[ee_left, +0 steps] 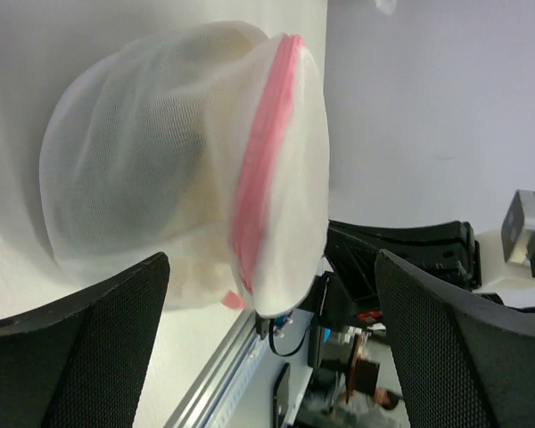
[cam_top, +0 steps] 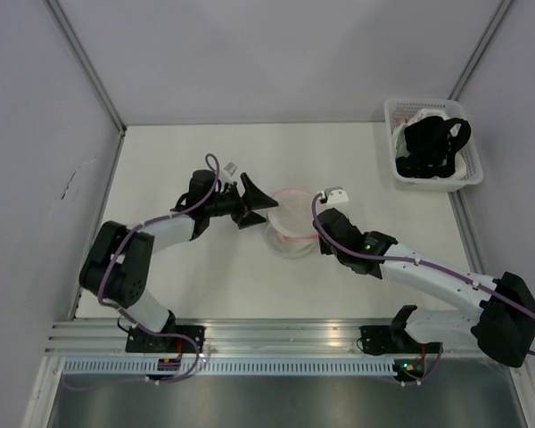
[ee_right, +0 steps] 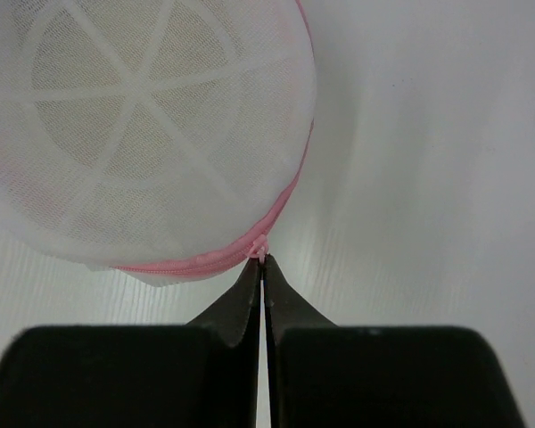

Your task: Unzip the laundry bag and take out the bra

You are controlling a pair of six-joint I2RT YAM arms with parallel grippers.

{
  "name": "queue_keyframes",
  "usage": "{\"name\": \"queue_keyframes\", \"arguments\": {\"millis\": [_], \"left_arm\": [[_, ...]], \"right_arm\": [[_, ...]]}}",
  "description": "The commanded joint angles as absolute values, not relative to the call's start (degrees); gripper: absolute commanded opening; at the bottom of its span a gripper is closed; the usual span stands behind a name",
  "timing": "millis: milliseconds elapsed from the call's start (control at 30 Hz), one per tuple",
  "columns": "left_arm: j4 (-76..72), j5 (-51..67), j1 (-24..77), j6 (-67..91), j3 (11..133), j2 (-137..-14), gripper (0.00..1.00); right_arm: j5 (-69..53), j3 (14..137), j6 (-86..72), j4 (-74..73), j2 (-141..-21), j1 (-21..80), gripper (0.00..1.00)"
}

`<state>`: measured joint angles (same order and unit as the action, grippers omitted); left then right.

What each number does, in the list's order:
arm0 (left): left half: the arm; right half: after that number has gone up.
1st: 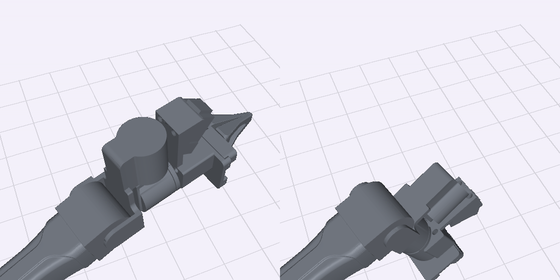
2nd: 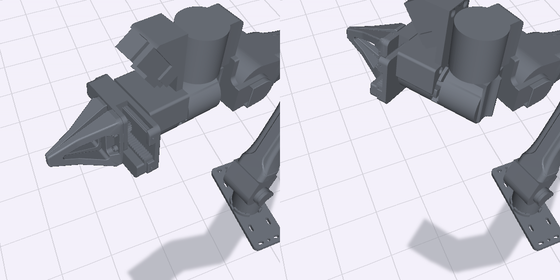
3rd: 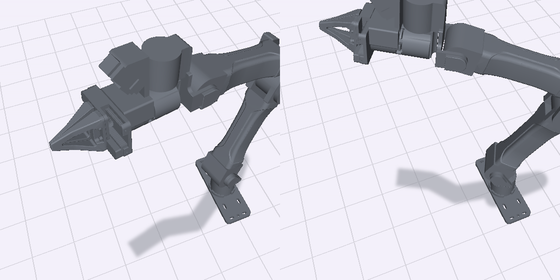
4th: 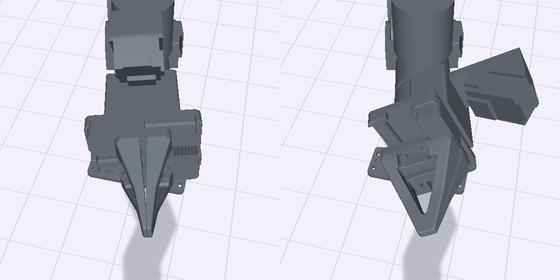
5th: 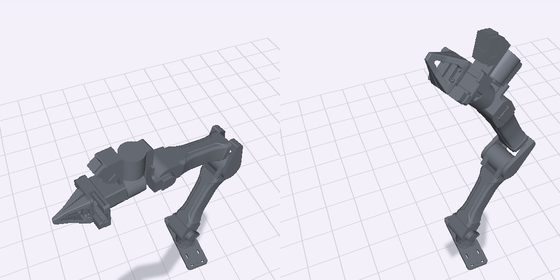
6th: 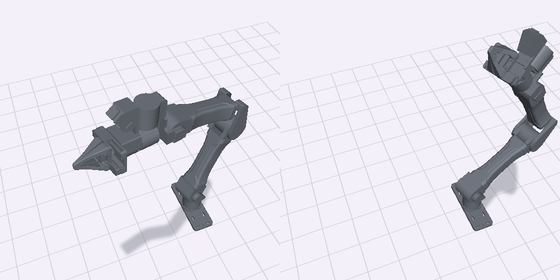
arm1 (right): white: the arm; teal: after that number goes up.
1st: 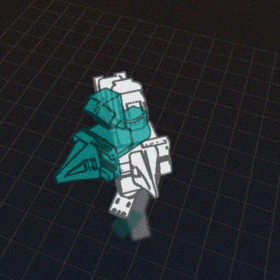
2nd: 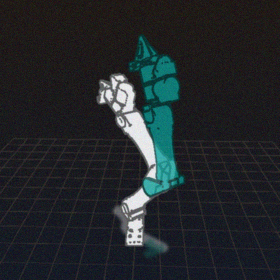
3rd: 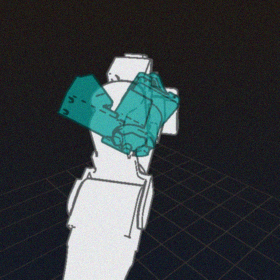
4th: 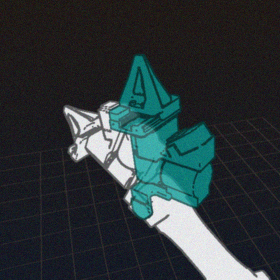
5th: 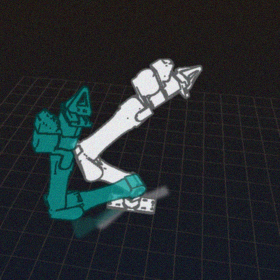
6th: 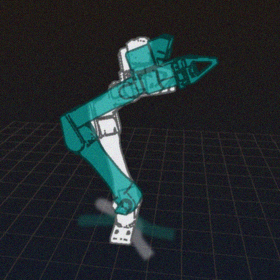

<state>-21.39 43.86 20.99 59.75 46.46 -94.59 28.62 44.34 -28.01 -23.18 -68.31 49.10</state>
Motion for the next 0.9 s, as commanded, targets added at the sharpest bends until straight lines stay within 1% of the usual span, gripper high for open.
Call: {"name": "queue_keyframes", "arguments": {"millis": [0, 33, 100, 267, 367, 467, 533, 667, 733, 867], "left_arm": [[-21.81, 35.18, 21.35, 63.10, 39.66, -80.98, 1.00], [-19.71, 31.41, 22.05, 63.37, 37.90, -77.55, 1.00], [-18.29, 28.32, 23.20, 64.42, 33.50, -69.66, 1.00], [-15.73, 26.98, 26.37, 67.40, 28.48, -61.71, 1.00], [-12.15, 23.66, 26.72, 68.29, 26.28, -57.14, 1.00], [-7.49, 17.41, 26.72, 67.85, 24.79, -51.17, 1.00], [-8.34, 16.35, 26.89, 70.04, 22.78, -48.18, 1.00], [-10.54, 17.93, 28.39, 72.85, 22.15, -48.51, 1.00], [-14.57, 19.42, 29.88, 73.65, 21.89, -49.91, 1.00], [-21.26, 22.06, 33.39, 75.58, 22.76, -57.72, 1.00]], "right_arm": [[25.67, 43.60, -26.11, -21.36, -66.80, 48.96, 0.00], [24.53, 43.25, -25.76, -21.01, -66.71, 48.96, 0.00], [22.86, 42.98, -25.23, -20.31, -66.71, 48.96, 0.00], [15.30, 42.28, -24.61, -17.50, -66.09, 48.95, 0.00], [14.41, 42.28, -24.52, -17.40, -65.66, 48.96, 0.01], [14.33, 42.19, -24.70, -17.75, -65.13, 48.96, 0.00], [13.89, 41.84, -24.79, -17.84, -64.60, 48.96, 0.00], [12.05, 41.66, -24.96, -17.05, -64.16, 48.87, 0.01], [9.68, 41.75, -24.87, -16.35, -64.25, 48.95, 0.01], [2.30, 42.28, -24.26, -15.03, -64.78, 48.87, 0.00]]}}
